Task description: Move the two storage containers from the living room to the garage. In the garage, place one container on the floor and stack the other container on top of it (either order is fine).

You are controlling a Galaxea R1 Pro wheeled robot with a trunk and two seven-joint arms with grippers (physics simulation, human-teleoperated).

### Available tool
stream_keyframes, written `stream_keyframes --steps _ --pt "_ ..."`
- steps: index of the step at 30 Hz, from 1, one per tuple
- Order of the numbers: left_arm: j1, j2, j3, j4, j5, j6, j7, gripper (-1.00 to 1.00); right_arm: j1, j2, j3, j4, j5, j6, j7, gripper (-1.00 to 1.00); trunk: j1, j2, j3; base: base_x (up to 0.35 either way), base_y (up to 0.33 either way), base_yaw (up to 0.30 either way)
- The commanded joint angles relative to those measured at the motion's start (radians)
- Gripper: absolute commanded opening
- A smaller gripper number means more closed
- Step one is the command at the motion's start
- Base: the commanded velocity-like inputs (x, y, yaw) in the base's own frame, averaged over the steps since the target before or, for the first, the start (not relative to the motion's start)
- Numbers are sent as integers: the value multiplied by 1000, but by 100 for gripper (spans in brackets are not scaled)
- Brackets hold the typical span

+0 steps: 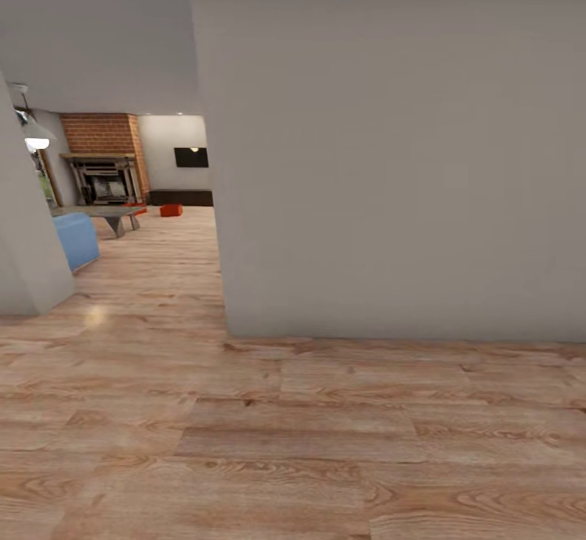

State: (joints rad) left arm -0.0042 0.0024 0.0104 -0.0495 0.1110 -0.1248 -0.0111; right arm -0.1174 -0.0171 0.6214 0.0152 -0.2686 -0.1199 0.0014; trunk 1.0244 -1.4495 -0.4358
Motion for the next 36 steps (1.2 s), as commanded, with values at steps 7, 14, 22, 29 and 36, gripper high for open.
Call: stream_keyframes --steps 7,14,22,29,36 --pt "0 1 0 0 9 -3 -1 100 -1 0 4 2 -12 -2 1 100 1 0 -1 323 0 0" --pt "0 1 0 0 9 -3 -1 100 -1 1 3 2 -12 -3 3 100 1 0 -1 323 0 191" --pt "0 1 0 0 9 -3 -1 100 -1 0 2 2 -12 -4 3 100 1 0 -1 323 0 296" --pt "0 1 0 0 9 -3 -1 100 -1 1 1 2 -12 -4 3 100 1 0 -1 323 0 300" --pt "0 1 0 0 9 -3 -1 100 -1 0 3 2 -12 -4 3 100 1 0 -1 323 0 300"
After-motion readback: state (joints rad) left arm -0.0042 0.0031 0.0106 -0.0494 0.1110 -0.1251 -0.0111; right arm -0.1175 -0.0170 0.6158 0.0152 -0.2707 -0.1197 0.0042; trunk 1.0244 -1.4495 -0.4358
